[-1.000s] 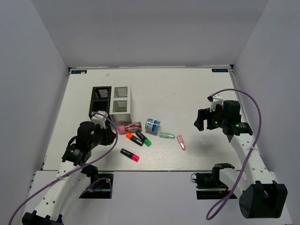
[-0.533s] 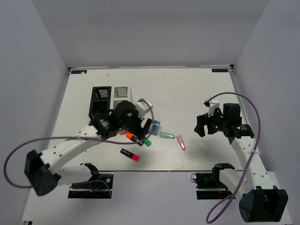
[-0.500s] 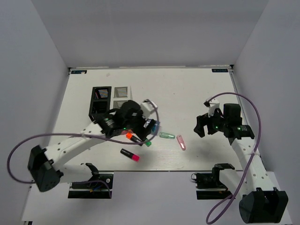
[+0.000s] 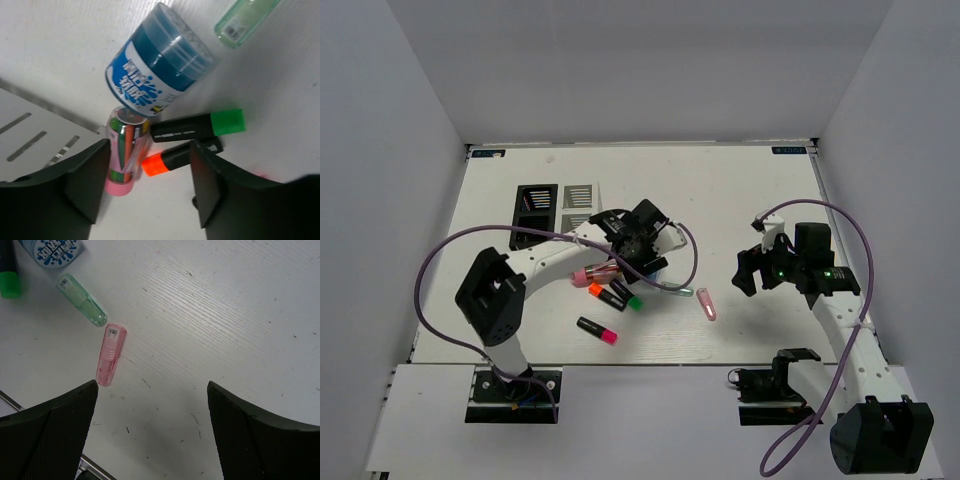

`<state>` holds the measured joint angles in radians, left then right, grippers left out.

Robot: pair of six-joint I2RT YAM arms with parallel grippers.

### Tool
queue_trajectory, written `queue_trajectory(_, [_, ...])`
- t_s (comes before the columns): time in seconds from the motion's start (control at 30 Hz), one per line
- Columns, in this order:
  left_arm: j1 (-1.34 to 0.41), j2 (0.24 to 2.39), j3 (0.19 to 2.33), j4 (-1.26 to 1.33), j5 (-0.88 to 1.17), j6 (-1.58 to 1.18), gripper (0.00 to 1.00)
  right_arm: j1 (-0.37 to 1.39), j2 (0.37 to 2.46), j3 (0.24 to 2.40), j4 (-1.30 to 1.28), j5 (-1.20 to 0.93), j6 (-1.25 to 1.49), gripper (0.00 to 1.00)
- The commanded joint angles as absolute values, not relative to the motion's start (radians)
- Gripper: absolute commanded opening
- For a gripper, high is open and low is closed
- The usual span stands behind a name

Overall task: Sort the stationery into containers
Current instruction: Grab a piece of stationery with the left arm

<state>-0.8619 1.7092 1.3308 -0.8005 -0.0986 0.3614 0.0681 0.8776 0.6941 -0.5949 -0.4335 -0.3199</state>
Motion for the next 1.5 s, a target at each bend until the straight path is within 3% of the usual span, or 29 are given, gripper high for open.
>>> queue_trajectory(0.0, [-0.825,1.721,1.388,-0.867,-0.116,0.411,0.79,0.069,0.873,0.696,-0.574,-0.445,-0.33,0.91])
queue_trajectory(0.4, [-0.772,1.764,1.292,-0.796,-0.112,0.443,0.78,0.069,0.894,0.701,-0.577,-0.443,-0.331,0.91])
queue_trajectory(1.33, [-0.781,1.943,1.284,-0.739,-0.195,0.508,0.69,0.069,0.885,0.704,-0.589,-0.465,-0.341,0.91])
queue_trajectory(1.4, [-0.788,1.954,1.281,-0.741,-0.207,0.509,0.68,0.069,0.884,0.706,-0.589,-0.465,-0.342,0.91])
queue_trajectory(1.47, [-0.793,1.962,1.281,-0.744,-0.21,0.506,0.58,0.069,0.879,0.706,-0.592,-0.466,-0.341,0.91])
